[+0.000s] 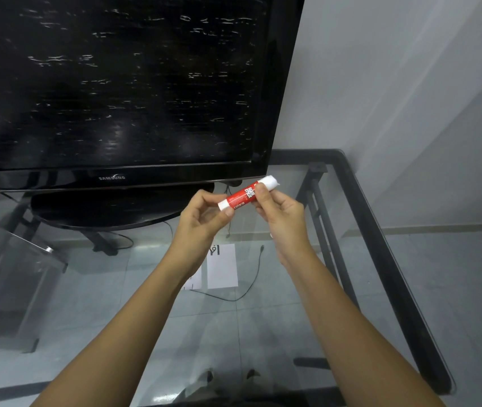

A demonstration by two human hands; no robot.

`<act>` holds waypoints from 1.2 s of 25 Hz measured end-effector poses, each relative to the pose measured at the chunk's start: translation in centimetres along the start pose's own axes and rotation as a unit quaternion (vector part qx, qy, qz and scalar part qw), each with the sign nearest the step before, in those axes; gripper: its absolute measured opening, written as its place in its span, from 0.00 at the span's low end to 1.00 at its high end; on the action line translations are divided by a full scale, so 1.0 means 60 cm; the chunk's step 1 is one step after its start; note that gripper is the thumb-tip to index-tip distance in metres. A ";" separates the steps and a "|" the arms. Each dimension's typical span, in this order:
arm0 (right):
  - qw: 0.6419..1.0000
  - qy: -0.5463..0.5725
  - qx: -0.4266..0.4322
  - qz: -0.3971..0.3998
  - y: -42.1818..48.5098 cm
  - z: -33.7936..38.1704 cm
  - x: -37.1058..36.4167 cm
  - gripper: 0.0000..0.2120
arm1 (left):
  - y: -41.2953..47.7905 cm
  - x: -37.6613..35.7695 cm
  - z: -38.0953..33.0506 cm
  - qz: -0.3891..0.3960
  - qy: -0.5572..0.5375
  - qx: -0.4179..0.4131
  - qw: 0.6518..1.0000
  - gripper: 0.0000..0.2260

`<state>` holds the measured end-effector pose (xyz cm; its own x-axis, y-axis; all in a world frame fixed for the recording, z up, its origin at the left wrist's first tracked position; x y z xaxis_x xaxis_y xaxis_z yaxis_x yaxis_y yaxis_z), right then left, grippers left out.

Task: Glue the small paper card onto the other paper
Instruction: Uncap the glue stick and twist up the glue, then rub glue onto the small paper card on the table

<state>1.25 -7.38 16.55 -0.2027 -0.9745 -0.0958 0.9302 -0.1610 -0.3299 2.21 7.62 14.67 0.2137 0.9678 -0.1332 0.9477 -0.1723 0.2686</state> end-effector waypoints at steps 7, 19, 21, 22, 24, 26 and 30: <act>1.000 -0.007 0.005 0.001 0.000 0.000 -0.001 0.04 | 0.001 -0.001 0.010 0.006 -0.002 0.071 0.997 0.15; 1.000 -0.017 -0.003 0.003 0.008 -0.001 -0.003 0.02 | 0.007 0.012 0.000 -0.010 0.010 -0.015 1.000 0.08; 1.000 -0.021 -0.004 0.008 0.010 -0.001 -0.004 0.03 | 0.007 0.015 -0.007 -0.013 0.011 -0.070 0.997 0.09; 1.000 -0.024 -0.003 0.012 0.011 -0.001 -0.005 0.03 | 0.006 0.016 -0.005 -0.014 0.002 -0.074 0.997 0.11; 0.999 -0.033 -0.003 0.022 0.014 -0.004 -0.010 0.04 | 0.004 0.016 0.008 -0.027 -0.037 -0.030 0.998 0.14; 0.998 -0.045 -0.003 0.039 0.022 -0.013 -0.017 0.07 | 0.002 0.023 0.021 -0.062 -0.055 0.004 0.997 0.15; 0.975 -0.218 -0.022 0.028 0.066 -0.079 -0.023 0.38 | -0.007 0.056 0.040 -0.121 -0.051 0.020 0.991 0.13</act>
<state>3.74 -5.94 10.92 0.0055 -0.9571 0.2897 0.9199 -0.1088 -0.3769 3.10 10.48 11.84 -0.0006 0.9585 -0.2850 0.9825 0.0537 0.1786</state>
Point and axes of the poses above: each hand's wrist, its own y-axis towards the middle knuckle, its own x-axis out of the back of the hand, z = x × y, the point moved 6 cm from there along y, towards the middle knuckle, and after that the axes turned 15 degrees about -x, right-handed, at the moved point
